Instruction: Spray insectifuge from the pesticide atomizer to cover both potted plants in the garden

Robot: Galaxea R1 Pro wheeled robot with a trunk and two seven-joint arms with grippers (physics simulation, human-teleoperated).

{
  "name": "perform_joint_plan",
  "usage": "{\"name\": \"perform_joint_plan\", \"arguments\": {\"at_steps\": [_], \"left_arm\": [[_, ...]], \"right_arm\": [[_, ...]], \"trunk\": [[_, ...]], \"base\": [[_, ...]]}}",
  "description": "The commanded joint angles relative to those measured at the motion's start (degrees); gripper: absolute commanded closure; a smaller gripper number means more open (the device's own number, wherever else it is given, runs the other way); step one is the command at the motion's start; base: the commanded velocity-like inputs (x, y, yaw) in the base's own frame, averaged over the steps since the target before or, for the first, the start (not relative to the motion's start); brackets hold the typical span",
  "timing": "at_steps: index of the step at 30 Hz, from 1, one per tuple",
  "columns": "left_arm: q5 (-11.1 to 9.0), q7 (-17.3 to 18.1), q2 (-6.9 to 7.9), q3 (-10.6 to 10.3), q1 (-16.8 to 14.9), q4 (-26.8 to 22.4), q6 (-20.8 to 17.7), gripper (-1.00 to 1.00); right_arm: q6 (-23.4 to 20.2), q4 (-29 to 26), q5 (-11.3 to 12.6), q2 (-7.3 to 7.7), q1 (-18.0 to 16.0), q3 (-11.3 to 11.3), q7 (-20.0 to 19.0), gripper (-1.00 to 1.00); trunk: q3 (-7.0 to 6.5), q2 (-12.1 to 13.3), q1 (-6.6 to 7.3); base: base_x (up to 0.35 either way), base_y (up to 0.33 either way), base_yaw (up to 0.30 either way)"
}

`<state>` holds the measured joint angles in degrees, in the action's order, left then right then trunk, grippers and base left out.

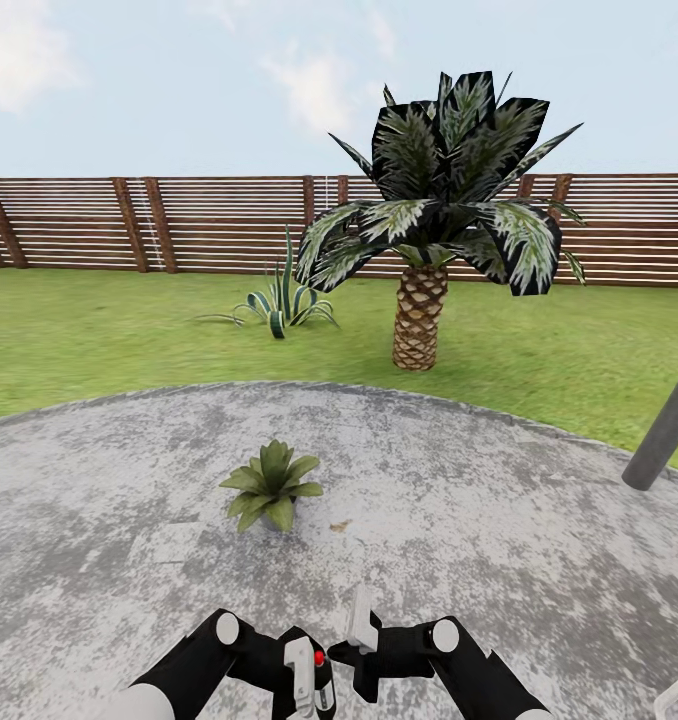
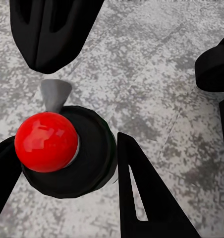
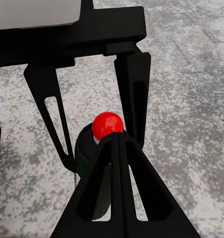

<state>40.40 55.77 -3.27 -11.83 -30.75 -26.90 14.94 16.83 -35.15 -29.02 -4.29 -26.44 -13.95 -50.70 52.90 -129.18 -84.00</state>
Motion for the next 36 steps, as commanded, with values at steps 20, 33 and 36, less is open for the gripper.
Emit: {"name": "perform_joint_plan", "arguments": {"at_steps": [20, 33, 36], "left_arm": [[0.2, 0.0, -0.33, 0.1, 0.0, 0.0, 0.4, 1.00], [0.7, -0.1, 1.39, 0.1, 0.1, 0.1, 0.1, 1.00], [0.8, -1.0, 3.21, 0.1, 0.2, 0.1, 0.0, 1.00]], "right_arm": [[0.3, 0.0, -0.6, -0.01, 0.0, 0.1, 0.0, 1.00], [0.3, 0.0, -0.6, -0.01, 0.0, 0.0, 0.0, 1.00], [0.3, 0.0, -0.6, -0.01, 0.0, 0.0, 0.0, 1.00]], "trunk": [[0.05, 0.0, 0.01], [0.05, 0.0, 0.01], [0.05, 0.0, 0.01]], "base": [[0.000, 0.000, 0.000], [0.000, 0.000, 0.000], [0.000, 0.000, 0.000]]}}
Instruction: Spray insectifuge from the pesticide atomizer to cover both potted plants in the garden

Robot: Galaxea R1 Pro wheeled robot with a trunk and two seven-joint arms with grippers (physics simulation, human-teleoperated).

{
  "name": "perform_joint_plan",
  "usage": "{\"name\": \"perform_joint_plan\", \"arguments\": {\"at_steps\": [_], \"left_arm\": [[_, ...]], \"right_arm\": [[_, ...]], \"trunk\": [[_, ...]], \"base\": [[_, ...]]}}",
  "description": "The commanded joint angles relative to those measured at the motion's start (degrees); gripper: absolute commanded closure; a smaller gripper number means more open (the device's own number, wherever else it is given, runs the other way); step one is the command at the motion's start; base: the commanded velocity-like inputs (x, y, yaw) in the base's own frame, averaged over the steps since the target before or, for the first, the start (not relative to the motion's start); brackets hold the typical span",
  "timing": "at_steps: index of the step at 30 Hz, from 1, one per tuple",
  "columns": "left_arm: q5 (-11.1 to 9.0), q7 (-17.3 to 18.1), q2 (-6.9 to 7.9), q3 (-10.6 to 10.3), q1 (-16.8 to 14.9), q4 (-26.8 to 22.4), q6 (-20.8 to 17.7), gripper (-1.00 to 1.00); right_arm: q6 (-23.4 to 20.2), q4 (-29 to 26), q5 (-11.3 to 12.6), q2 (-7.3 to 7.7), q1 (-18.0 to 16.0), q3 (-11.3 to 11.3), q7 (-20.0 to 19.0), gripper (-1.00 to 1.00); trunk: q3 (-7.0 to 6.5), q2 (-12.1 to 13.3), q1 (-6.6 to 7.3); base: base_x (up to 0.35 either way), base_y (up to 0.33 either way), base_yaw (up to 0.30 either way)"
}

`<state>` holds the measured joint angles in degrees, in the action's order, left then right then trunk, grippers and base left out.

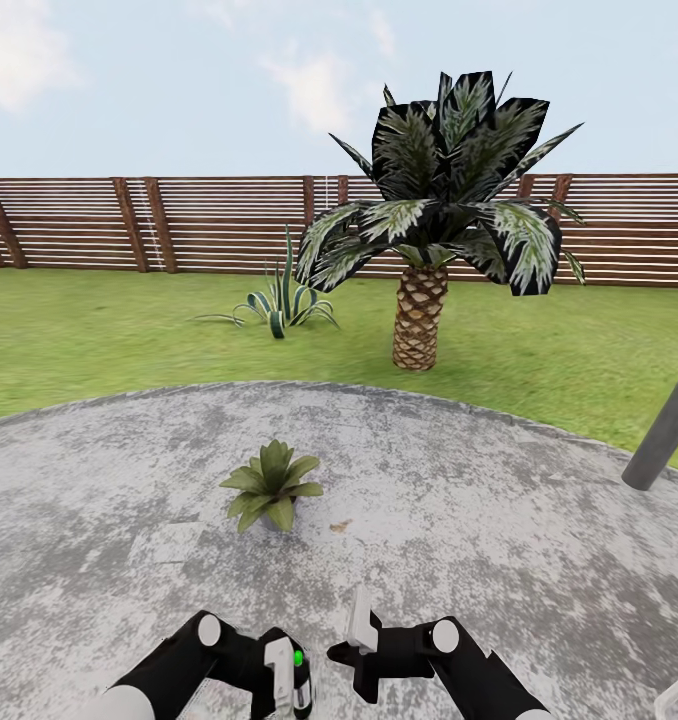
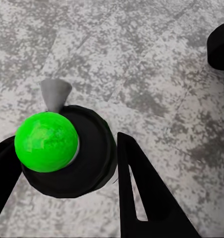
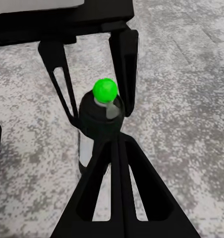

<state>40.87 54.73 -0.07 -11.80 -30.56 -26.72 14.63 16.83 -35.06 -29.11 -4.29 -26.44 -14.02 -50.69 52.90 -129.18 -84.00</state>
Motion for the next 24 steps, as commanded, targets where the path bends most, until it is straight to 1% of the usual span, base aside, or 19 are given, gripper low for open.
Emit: {"name": "perform_joint_plan", "arguments": {"at_steps": [1, 4, 7, 9, 11, 13, 15, 17, 18, 19, 20, 24], "left_arm": [[0.4, -0.4, 0.62, 0.0, 0.0, -0.1, 0.3, 1.00], [0.5, -1.2, 2.51, 0.0, 0.1, 0.0, 0.3, 1.00], [0.6, -1.4, 4.03, -0.1, 0.3, 0.1, 0.3, 1.00], [0.6, -1.5, 5.79, -0.1, 0.3, 0.1, 0.3, 1.00], [0.6, -1.6, 7.15, -0.1, 0.3, 0.1, 0.3, 1.00], [0.6, -1.6, 8.19, -0.1, 0.3, 0.2, 0.3, 1.00], [0.6, -1.7, 10.01, 0.0, 0.3, 0.3, 0.2, 1.00], [0.6, -1.8, 11.21, 0.0, 0.2, 0.4, 0.2, 1.00], [0.5, -2.5, 11.86, 0.1, 0.2, 0.6, 0.2, 1.00], [0.5, -4.8, 12.53, 0.2, 0.3, 0.8, 0.2, 1.00], [0.6, -5.6, 12.73, 0.1, 0.3, 0.8, 0.3, 1.00], [0.5, -7.1, 12.86, 0.2, 0.3, 0.7, 0.2, 1.00]], "right_arm": [[0.3, 0.0, -0.5, -0.01, 0.0, 0.1, 0.0, 1.00], [0.3, 0.0, -0.5, -0.01, 0.0, 0.0, 0.0, 1.00], [0.3, 0.0, -0.5, -0.01, 0.0, 0.0, 0.0, 1.00], [0.3, 0.0, -0.5, -0.01, 0.0, 0.0, 0.0, 1.00], [0.3, 0.0, -0.5, -0.01, 0.0, 0.0, 0.0, 1.00], [0.3, 0.0, -0.5, -0.01, 0.0, 0.1, 0.0, 1.00], [0.3, 0.0, -0.5, 0.02, 0.0, 0.1, -0.1, 1.00], [0.3, 0.1, -0.5, 0.05, 0.0, 0.1, -0.1, 1.00], [0.3, 0.2, -0.5, 0.06, 0.0, 0.1, -0.2, -1.00], [0.3, 0.3, -0.6, 0.07, 0.0, 0.1, 0.0, -1.00], [0.3, 0.3, -0.6, 0.07, 0.0, 0.1, 0.0, -1.00], [0.4, 1.1, -0.5, 0.45, 0.0, 0.4, 0.8, -1.00]], "trunk": [[0.05, 0.0, 0.01], [0.05, 0.0, 0.01], [0.05, 0.0, 0.01], [0.05, 0.0, 0.01], [0.05, 0.0, 0.01], [0.05, 0.0, 0.01], [0.05, 0.0, 0.01], [0.05, 0.0, 0.01], [0.05, 0.0, 0.01], [0.05, 0.0, 0.01], [0.05, 0.0, 0.01], [0.05, 0.0, 0.01]], "base": [[0.000, 0.000, 0.000], [0.000, 0.000, 0.000], [0.000, 0.000, 0.000], [0.000, 0.000, 0.000], [0.000, 0.000, 0.000], [0.000, 0.000, 0.000], [0.000, 0.000, 0.000], [0.000, 0.000, 0.000], [0.000, 0.000, 0.000], [0.000, 0.000, 0.000], [0.000, 0.000, 0.000], [0.000, 0.000, 0.000]]}}
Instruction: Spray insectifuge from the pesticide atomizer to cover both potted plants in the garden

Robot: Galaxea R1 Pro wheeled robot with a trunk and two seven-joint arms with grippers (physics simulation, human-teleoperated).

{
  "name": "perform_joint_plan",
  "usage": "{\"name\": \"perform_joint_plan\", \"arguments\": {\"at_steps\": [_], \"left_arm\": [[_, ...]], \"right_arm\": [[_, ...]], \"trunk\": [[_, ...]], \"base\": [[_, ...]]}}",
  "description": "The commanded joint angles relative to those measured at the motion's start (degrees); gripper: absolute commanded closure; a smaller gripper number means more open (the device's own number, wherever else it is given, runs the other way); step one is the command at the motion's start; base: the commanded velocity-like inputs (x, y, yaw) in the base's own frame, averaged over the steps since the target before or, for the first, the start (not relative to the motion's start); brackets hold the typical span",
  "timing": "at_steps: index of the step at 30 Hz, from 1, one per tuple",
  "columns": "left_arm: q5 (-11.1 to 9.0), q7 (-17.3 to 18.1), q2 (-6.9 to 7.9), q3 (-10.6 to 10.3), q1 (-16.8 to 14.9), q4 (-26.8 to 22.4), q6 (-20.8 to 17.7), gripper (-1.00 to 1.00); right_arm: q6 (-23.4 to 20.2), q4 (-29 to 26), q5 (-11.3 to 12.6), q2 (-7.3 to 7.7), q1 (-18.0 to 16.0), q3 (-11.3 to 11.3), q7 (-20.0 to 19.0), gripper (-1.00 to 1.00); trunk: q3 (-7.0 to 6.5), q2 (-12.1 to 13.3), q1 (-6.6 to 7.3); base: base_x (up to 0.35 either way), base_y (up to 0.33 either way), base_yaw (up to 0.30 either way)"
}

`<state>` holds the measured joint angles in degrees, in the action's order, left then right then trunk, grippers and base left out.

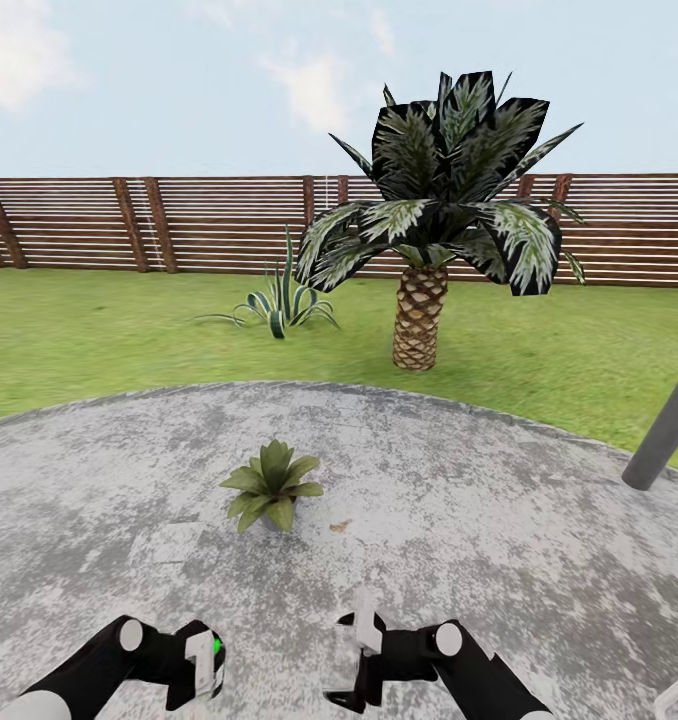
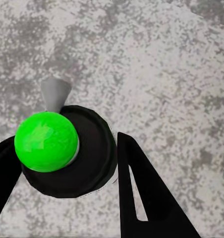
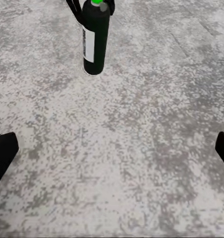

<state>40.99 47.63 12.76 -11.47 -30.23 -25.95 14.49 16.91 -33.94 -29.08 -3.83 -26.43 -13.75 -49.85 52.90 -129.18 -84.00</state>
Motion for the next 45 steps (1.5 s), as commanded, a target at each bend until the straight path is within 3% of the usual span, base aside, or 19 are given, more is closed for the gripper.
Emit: {"name": "perform_joint_plan", "arguments": {"at_steps": [1, 3, 7, 8, 10, 11, 13, 14, 15, 16, 19, 20, 21, 24, 32, 36, 37, 41, 45], "left_arm": [[0.2, -1.0, -0.07, 0.0, 0.0, -0.3, 0.1, 1.00], [0.0, -3.2, -0.17, 0.1, 0.0, -0.4, -0.7, 1.00], [-0.2, -10.6, -0.43, 3.2, 0.0, -0.6, -5.2, 1.00], [-0.2, -11.8, -0.52, 5.1, -0.1, -0.6, -5.7, 1.00], [-0.2, -12.4, -0.58, 7.6, -0.1, -0.7, -6.0, 1.00], [-0.2, -12.8, -0.64, 10.2, -0.1, -0.7, -6.3, 1.00], [-0.2, -12.9, -0.70, 13.7, -0.2, -0.8, -7.4, 1.00], [-0.3, -12.9, -0.76, 15.7, -0.4, -0.8, -9.3, 1.00], [-0.4, -12.8, -0.82, 16.6, -0.5, -0.8, -11.0, 1.00], [-0.4, -12.7, -1.06, 17.4, -0.6, -0.8, -13.6, 1.00], [-0.5, -12.5, -2.19, 18.0, -0.8, -0.8, -18.0, 1.00], [-0.5, -12.5, -3.63, 18.2, -0.9, -0.8, -21.7, 1.00], [-0.5, -12.5, -4.31, 18.2, -1.0, -0.9, -23.7, 1.00], [-0.5, -12.5, -6.65, 18.2, -1.4, -1.0, -30.4, 1.00], [-1.9, -10.0, -9.70, 18.3, -3.1, -1.0, -37.7, 1.00], [-2.4, -9.2, -10.13, 18.2, -5.4, -1.2, -47.5, 1.00], [-2.5, -9.1, -10.19, 18.2, -6.3, -1.2, -50.3, 1.00], [-2.4, -9.1, -10.73, 18.0, -7.1, -1.3, -53.2, 1.00], [-2.4, -9.1, -11.75, 17.7, -7.4, -1.5, -55.0, 1.00]], "right_arm": [[0.4, 1.2, -0.5, 0.21, 0.0, 0.1, 1.6, -1.00], [0.5, 4.1, -0.5, 1.12, 0.0, 0.2, 5.8, -1.00], [0.6, 13.1, 0.0, 2.89, 0.0, 0.2, 23.4, -1.00], [0.6, 15.5, 0.0, 2.94, 0.0, 0.2, 29.1, -1.00], [0.6, 17.9, 0.1, 2.88, 0.0, 0.3, 35.3, -1.00], [0.6, 20.6, 0.3, 2.71, 0.0, 0.3, 41.7, -1.00], [0.6, 24.5, 0.8, 2.45, 0.1, 0.9, 50.1, -1.00], [0.7, 27.3, 2.4, 2.15, 0.1, 2.4, 55.7, -1.00], [0.7, 28.8, 4.4, 1.91, 0.1, 3.9, 58.7, -1.00], [0.7, 30.2, 8.1, 1.69, 0.1, 6.3, 61.9, -1.00], [0.6, 31.3, 14.0, 1.62, 0.1, 8.8, 64.4, -1.00], [0.6, 31.6, 17.0, 1.68, 0.2, 9.5, 65.2, -1.00], [0.6, 31.7, 17.8, 1.69, 0.2, 9.7, 65.4, -1.00], [0.7, 31.6, 18.9, 1.76, 0.2, 10.0, 65.6, -1.00], [0.6, 31.3, 19.4, 1.99, 0.2, 10.3, 65.7, -1.00], [0.6, 31.5, 20.6, 2.01, 0.2, 10.3, 65.7, -1.00], [0.6, 31.6, 21.8, 2.03, 0.2, 10.3, 65.7, -1.00], [0.6, 31.9, 25.9, 2.18, 0.2, 10.2, 65.7, -1.00], [0.7, 31.9, 27.0, 2.85, 0.3, 10.3, 65.8, -1.00]], "trunk": [[0.05, 0.0, 0.01], [0.05, 0.0, 0.01], [0.05, 0.0, 0.01], [0.05, 0.0, 0.01], [0.05, 0.0, 0.01], [0.05, 0.0, 0.01], [0.05, 0.0, 0.01], [0.05, 0.0, 0.01], [0.05, 0.0, 0.01], [0.05, 0.0, 0.01], [0.05, 0.0, 0.01], [0.05, 0.0, 0.01], [0.05, 0.0, 0.01], [0.05, 0.0, 0.01], [0.05, 0.0, 0.01], [0.05, 0.0, 0.01], [0.05, 0.0, 0.01], [0.05, 0.0, 0.01], [0.05, 0.0, 0.01]], "base": [[0.000, 0.000, 0.000], [0.000, 0.000, 0.000], [0.000, 0.000, 0.000], [0.000, 0.000, 0.000], [0.000, 0.000, 0.000], [0.000, 0.000, 0.000], [0.000, 0.000, 0.000], [0.000, 0.000, 0.000], [0.000, 0.000, 0.000], [0.000, 0.000, 0.000], [0.000, 0.000, 0.000], [0.000, 0.000, 0.000], [0.000, 0.000, 0.000], [0.000, 0.000, 0.000], [0.000, 0.000, 0.000], [0.000, 0.000, 0.000], [0.000, 0.000, 0.000], [0.000, 0.000, 0.000], [0.040, 0.000, 0.000]]}}
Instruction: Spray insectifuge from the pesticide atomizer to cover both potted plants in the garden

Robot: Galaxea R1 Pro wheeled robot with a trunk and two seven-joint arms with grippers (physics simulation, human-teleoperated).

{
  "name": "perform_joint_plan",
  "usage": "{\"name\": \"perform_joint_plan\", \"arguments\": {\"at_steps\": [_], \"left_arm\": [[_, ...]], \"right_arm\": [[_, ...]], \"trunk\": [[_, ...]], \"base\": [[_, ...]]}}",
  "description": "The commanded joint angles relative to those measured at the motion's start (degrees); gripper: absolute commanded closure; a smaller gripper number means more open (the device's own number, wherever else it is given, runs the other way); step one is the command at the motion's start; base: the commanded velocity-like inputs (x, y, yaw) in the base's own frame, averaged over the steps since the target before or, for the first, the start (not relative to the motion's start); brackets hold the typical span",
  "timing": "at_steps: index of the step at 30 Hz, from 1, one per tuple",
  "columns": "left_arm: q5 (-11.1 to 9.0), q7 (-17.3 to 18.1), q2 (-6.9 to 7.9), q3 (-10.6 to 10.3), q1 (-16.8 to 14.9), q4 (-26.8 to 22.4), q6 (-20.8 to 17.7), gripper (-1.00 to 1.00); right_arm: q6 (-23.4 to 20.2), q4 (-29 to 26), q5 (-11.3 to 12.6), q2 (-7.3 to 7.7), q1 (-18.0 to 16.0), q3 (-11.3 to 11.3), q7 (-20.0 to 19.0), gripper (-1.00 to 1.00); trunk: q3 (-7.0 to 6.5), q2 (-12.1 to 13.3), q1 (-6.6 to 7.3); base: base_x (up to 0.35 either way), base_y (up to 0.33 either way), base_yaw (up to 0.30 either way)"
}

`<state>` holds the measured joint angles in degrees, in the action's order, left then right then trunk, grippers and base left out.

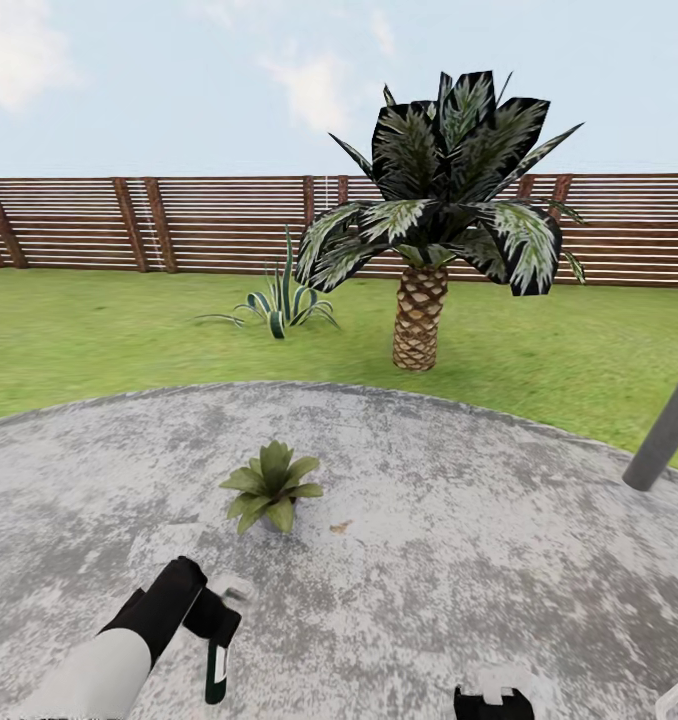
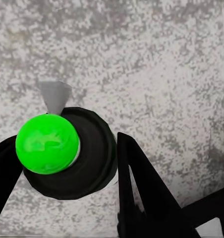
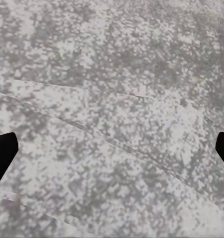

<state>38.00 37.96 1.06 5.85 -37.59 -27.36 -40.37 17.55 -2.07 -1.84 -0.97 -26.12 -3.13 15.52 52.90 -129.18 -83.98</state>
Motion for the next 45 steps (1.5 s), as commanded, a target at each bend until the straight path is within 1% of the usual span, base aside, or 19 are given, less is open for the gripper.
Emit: {"name": "perform_joint_plan", "arguments": {"at_steps": [1, 4, 6, 9, 14, 15, 16, 19, 20, 22, 28, 34, 40, 45], "left_arm": [[0.6, 0.5, -0.13, 0.4, -0.3, -0.3, -1.5, 1.00], [0.5, 0.5, -0.36, 0.4, -1.0, -2.5, -6.6, 1.00], [0.7, 0.5, -0.36, 0.3, -1.1, -3.6, -8.0, 1.00], [0.9, 0.5, -0.36, 0.3, -1.1, -4.3, -8.8, 1.00], [1.1, 0.3, -0.27, 0.1, -0.6, -4.5, -8.9, 1.00], [1.0, 0.3, -0.30, -2.8, -0.5, -3.8, -9.8, 1.00], [1.0, 0.3, -0.28, -3.3, -0.5, -3.7, -10.2, 1.00], [1.0, 0.4, -0.27, -3.5, -0.5, -3.7, -10.4, 1.00], [0.4, 0.5, -0.55, -3.5, -1.7, -4.5, -15.9, 1.00], [0.4, 0.5, -0.60, -3.6, -2.7, -4.5, -17.0, 1.00], [0.3, 0.5, -1.03, -3.5, -4.9, -4.5, -17.6, 1.00], [0.4, 0.5, -1.05, -3.5, -5.0, -4.5, -17.5, 1.00], [0.4, 0.5, -0.98, -3.3, -4.4, -4.5, -17.1, 1.00], [0.5, 0.4, -0.98, -3.3, -4.4, -4.5, -17.1, 1.00]], "right_arm": [[0.0, 0.1, -0.1, 0.19, -0.1, -0.4, 0.4, -1.00], [0.0, 0.1, 0.0, 0.12, -0.1, -0.5, 0.2, -1.00], [-0.1, 0.1, 0.0, -0.04, -0.1, -0.5, 0.1, -1.00], [-0.1, 0.1, 0.0, -0.31, 0.0, -0.6, 0.0, -1.00], [0.0, 0.1, -0.1, -0.42, 0.0, -0.5, 0.0, -1.00], [-0.2, 0.2, -0.3, -0.14, 0.0, -0.5, -0.2, -1.00], [-0.2, 0.2, -0.3, -0.05, 0.0, -0.5, -0.2, -1.00], [-0.2, 0.2, -0.3, 0.00, 0.0, -0.6, -0.2, -1.00], [-0.2, 0.2, -0.4, 0.00, 0.1, -0.6, -0.1, -1.00], [-0.2, 0.2, -0.4, 0.00, 0.1, -0.6, 0.0, -1.00], [-0.2, 0.2, -0.3, -0.08, 0.1, -0.6, 0.0, -1.00], [-0.2, 0.2, -0.3, -0.11, 0.1, -0.6, 0.0, -1.00], [-0.2, 0.2, -0.4, 0.09, 0.1, -0.6, -0.2, -1.00], [-0.2, 0.2, -0.3, 0.09, 0.1, -0.6, -0.2, -1.00]], "trunk": [[0.06, 0.0, 0.00], [0.06, 0.0, 0.00], [0.06, 0.0, 0.00], [0.06, 0.0, 0.00], [0.12, 0.0, 0.00], [0.12, 0.0, 0.00], [0.12, 0.0, 0.00], [0.12, 0.0, 0.00], [0.12, 0.0, 0.00], [0.13, 0.0, 0.00], [0.33, 0.0, 0.00], [0.51, 0.0, 0.00], [0.51, 0.0, 0.00], [0.51, 0.0, 0.00]], "base": [[0.201, 0.000, 0.000], [0.281, 0.000, 0.000], [0.321, 0.000, 0.000], [0.334, 0.000, 0.000], [0.339, 0.026, 0.021], [0.018, -0.001, 0.005], [0.007, 0.000, 0.002], [0.003, 0.000, 0.001], [0.003, 0.000, 0.000], [0.001, 0.000, 0.007], [0.000, 0.000, 0.139], [0.001, 0.000, 0.130], [0.287, -0.097, 0.002], [0.090, -0.046, 0.000]]}}
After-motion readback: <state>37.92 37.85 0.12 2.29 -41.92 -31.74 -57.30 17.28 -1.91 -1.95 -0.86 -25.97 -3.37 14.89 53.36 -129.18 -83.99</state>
